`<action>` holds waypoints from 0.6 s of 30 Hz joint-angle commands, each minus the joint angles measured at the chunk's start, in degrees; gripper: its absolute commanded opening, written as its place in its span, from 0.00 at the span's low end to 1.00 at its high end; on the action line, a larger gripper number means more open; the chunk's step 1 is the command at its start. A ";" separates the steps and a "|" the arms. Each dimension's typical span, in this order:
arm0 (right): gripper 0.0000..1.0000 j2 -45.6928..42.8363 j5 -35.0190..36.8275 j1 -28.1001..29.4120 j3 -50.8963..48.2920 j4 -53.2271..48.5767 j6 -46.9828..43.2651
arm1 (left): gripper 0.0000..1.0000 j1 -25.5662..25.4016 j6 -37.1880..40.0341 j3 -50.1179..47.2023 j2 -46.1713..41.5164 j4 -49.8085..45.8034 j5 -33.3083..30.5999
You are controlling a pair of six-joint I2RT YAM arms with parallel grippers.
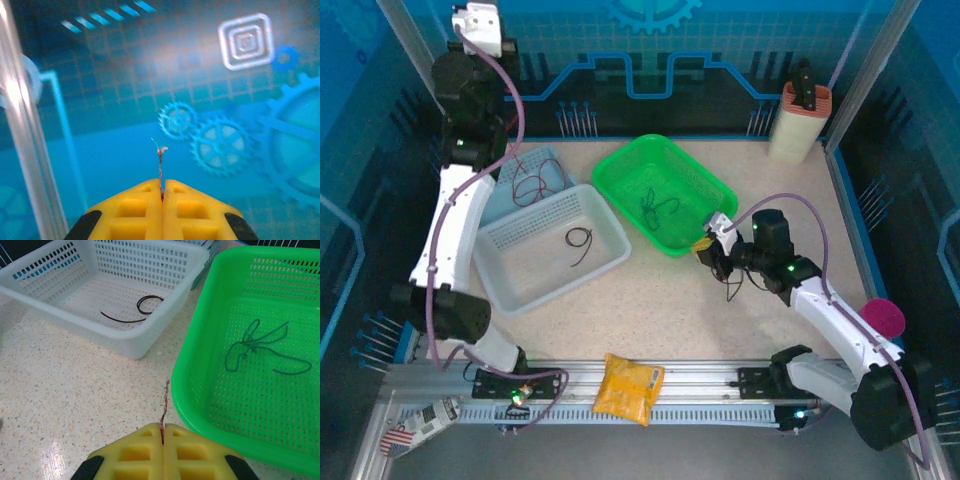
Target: Untangle the cables
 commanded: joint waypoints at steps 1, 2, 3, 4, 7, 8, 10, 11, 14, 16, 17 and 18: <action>0.00 -2.12 0.30 0.00 0.10 -1.77 0.36 | 0.00 1.99 6.10 4.01 3.66 6.44 -4.21; 0.00 -2.86 0.57 -0.02 -0.15 -1.96 0.36 | 0.00 2.58 6.20 3.35 4.30 7.71 -4.32; 0.00 -3.36 0.87 0.00 -0.29 -2.13 0.36 | 0.00 3.14 5.94 2.45 4.68 8.34 -4.53; 0.00 -3.90 1.15 -0.01 -0.45 -2.34 0.39 | 0.00 3.62 5.27 1.28 4.97 8.67 -4.78; 0.00 -4.66 1.03 -0.09 -0.41 -2.66 0.71 | 0.00 5.14 2.91 -4.45 5.58 10.96 -4.87; 0.00 -4.82 1.06 0.06 -0.19 -2.92 0.94 | 0.00 5.70 2.08 -6.61 5.81 11.86 -4.76; 0.00 -5.01 1.20 0.13 0.12 -3.18 1.23 | 0.00 6.40 1.49 -11.20 6.16 13.89 -5.08; 0.00 -5.10 1.34 0.15 0.19 -3.35 1.32 | 0.00 6.68 1.20 -13.46 6.31 15.32 -5.66; 0.00 -5.20 1.98 0.22 0.32 -4.26 0.56 | 0.00 7.07 -1.47 -19.09 6.96 16.80 -6.61; 0.00 -5.21 2.20 0.24 0.52 -5.34 0.25 | 0.00 7.05 -4.12 -23.70 6.63 17.59 -6.66; 0.00 -5.39 2.25 0.24 0.50 -5.56 0.26 | 0.00 7.05 -5.73 -25.89 6.56 18.07 -6.65; 0.00 -5.70 2.29 0.16 0.32 -5.68 0.36 | 0.00 7.10 -6.98 -28.01 6.61 18.40 -6.90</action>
